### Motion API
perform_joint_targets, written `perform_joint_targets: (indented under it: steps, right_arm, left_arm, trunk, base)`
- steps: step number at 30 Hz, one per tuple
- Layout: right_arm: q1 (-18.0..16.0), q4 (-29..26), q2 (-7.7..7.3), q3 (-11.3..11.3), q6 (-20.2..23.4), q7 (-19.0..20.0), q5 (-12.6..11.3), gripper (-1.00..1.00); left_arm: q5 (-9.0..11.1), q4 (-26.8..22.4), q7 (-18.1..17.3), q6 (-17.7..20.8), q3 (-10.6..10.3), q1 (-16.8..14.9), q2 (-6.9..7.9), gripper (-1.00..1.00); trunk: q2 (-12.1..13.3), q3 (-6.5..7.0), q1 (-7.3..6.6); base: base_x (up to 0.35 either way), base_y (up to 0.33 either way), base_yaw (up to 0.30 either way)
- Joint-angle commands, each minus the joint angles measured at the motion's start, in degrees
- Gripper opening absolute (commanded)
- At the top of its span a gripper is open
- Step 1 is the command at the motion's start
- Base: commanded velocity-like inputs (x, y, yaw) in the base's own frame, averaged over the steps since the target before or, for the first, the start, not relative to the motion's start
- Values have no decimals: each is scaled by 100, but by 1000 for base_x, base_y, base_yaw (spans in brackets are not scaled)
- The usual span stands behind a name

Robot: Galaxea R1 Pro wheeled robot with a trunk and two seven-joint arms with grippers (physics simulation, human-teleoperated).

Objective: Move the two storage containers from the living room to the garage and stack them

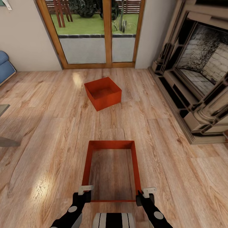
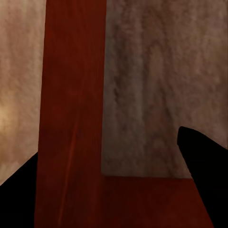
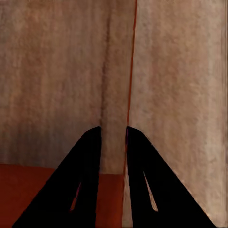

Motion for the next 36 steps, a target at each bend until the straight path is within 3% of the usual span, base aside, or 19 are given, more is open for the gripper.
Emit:
perform_joint_targets:
  steps: [1,36]
  right_arm:
    - [-3,0,1,79,-19,15,-57,-100]
    - [-3,0,1,93,-2,16,-13,-100]
  left_arm:
    - [23,25,117,-29,57,-2,-3,-100]
    - [4,25,141,-21,41,-2,41,-100]
  trunk:
    - [0,-3,47]
    - [0,-3,47]
  base:
    - [0,0,0]
    - [0,0,0]
